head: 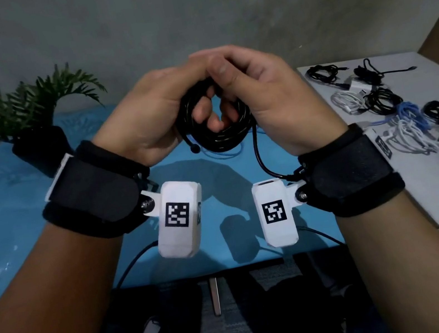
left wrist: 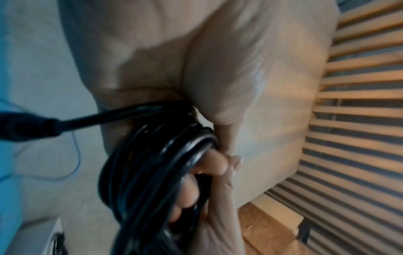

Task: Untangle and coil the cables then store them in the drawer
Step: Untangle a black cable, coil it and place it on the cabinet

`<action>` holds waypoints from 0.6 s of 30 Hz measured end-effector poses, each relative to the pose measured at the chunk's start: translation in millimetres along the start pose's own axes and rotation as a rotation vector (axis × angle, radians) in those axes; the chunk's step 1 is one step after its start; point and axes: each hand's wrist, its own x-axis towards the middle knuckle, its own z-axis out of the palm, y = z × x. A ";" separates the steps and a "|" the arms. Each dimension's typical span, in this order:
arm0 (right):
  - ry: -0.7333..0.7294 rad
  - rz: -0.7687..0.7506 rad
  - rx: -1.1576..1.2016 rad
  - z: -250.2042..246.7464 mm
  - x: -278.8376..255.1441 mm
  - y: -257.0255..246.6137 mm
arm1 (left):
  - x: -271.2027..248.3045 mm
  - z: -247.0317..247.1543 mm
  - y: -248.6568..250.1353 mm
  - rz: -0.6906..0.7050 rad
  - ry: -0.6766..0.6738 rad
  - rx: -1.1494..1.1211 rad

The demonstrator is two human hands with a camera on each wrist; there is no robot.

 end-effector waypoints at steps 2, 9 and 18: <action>0.030 -0.028 -0.078 -1.3 0.7 1.3 | -0.3 -0.9 1.6 0.016 0.043 0.099; 0.114 -0.059 -0.307 -8.1 0.3 2.1 | -7.7 -7.6 6.8 -0.071 0.090 0.398; 0.296 -0.030 -0.386 -10.6 6.3 18.8 | -4.5 -11.5 9.0 -0.097 0.221 0.340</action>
